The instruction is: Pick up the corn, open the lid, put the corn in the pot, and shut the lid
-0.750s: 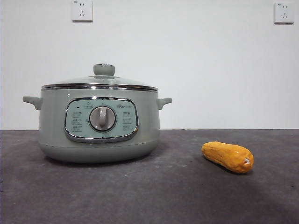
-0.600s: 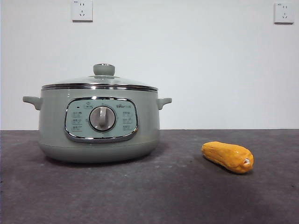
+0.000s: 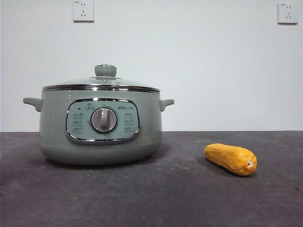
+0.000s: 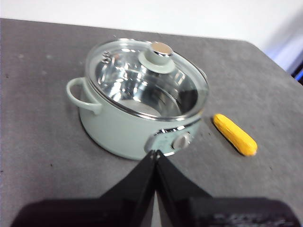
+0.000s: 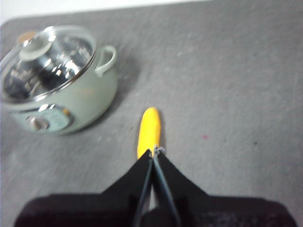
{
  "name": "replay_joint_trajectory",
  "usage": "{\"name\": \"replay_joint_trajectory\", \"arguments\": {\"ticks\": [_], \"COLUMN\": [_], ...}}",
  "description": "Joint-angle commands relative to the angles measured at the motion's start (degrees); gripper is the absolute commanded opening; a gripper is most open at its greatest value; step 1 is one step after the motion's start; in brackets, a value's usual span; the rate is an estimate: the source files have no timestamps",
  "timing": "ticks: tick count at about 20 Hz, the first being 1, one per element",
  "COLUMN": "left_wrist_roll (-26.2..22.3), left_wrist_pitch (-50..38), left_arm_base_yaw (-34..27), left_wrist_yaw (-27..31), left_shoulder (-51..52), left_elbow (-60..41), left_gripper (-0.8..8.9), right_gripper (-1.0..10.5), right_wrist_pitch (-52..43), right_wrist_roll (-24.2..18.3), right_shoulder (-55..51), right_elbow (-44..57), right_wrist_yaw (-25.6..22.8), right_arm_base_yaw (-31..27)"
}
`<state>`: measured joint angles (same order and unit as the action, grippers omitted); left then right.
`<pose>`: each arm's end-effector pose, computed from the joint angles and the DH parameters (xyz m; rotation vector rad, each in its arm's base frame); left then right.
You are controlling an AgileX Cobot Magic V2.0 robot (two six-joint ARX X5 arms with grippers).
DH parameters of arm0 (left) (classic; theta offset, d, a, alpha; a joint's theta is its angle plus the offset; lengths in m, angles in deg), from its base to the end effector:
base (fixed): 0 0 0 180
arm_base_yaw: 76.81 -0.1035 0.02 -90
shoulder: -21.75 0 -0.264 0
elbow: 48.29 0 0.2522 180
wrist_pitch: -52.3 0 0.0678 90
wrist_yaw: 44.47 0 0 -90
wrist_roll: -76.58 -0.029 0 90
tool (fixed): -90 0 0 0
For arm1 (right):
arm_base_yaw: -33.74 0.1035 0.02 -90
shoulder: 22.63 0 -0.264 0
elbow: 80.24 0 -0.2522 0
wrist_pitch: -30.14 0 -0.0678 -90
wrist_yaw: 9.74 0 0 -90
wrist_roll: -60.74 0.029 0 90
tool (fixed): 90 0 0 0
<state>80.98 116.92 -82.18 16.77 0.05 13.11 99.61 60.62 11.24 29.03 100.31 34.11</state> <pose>0.0544 -0.0089 0.3229 -0.2031 0.4342 -0.3858 0.0826 0.0105 0.3507 0.0958 0.5633 0.3473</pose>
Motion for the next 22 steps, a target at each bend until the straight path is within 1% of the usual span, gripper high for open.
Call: {"name": "replay_joint_trajectory", "arguments": {"ticks": [1, 3, 9, 10, 11, 12, 13, 14, 15, 17, 21, 22], "left_wrist_roll": [-2.2, -2.9, -2.9, -2.9, -2.3, -1.4, -1.3, -1.4, -1.4, -1.4, -1.4, -1.4], "left_wrist_pitch": [2.5, 4.3, 4.3, 4.3, 4.2, 3.8, 3.5, 3.4, 3.5, 3.4, 3.0, 3.0], "left_arm_base_yaw": [0.9, 1.6, 2.8, 2.8, 2.8, 2.8, 2.8, 2.8, 2.8, 2.9, 3.5, 3.6], "left_wrist_yaw": [-0.2, -0.2, -0.9, -1.9, -2.8, -3.1, -3.2, -3.3, -3.5, -4.8, -4.7, -4.7], "left_shoulder": [-0.8, -1.7, -4.0, -4.2, -4.5, -4.6, -4.7, -4.7, -4.7, -4.7, -4.7, -4.7], "left_elbow": [1.9, 3.4, 4.7, 4.7, 4.7, 4.7, 4.7, 4.7, 4.7, 4.7, 4.7, 4.7], "left_gripper": [-0.06, -0.06, 0.05, 0.58, 2.07, 4.36, 5.82, 6.13, 6.13, 6.13, 6.11, 6.11], "right_gripper": [-0.1, -0.1, 0.0, 0.1, 0.7, 2.4, 4.0, 6.0, 6.6, 6.6, 6.6, 6.6], "right_wrist_pitch": [3.9, 6.3, 7.1, 7.1, 7.1, 7.1, 7.1, 7.1, 7.1, 7.1, 6.7, 5.7], "right_wrist_roll": [-3.5, -4.5, -4.6, -4.5, -4.5, -4.4, -4.3, -4.1, -4.0, -4.0, -3.8, -2.9], "right_shoulder": [1.9, 3.2, 3.5, 3.5, 3.5, 3.5, 3.5, 3.5, 3.5, 4.0, 6.6, 8.0], "right_elbow": [-3.3, -5.3, -6.6, -6.6, -6.6, -6.6, -6.6, -6.6, -6.6, -6.6, -6.6, -6.6], "right_wrist_yaw": [1.4, 1.5, 1.5, 1.5, 1.5, 1.5, 1.5, 1.5, 1.5, 2.5, 4.2, 5.1], "right_arm_base_yaw": [0.0, 0.0, 0.1, 0.0, 0.0, 0.0, 0.0, 0.0, 0.1, 0.1, 0.1, 0.3]}}
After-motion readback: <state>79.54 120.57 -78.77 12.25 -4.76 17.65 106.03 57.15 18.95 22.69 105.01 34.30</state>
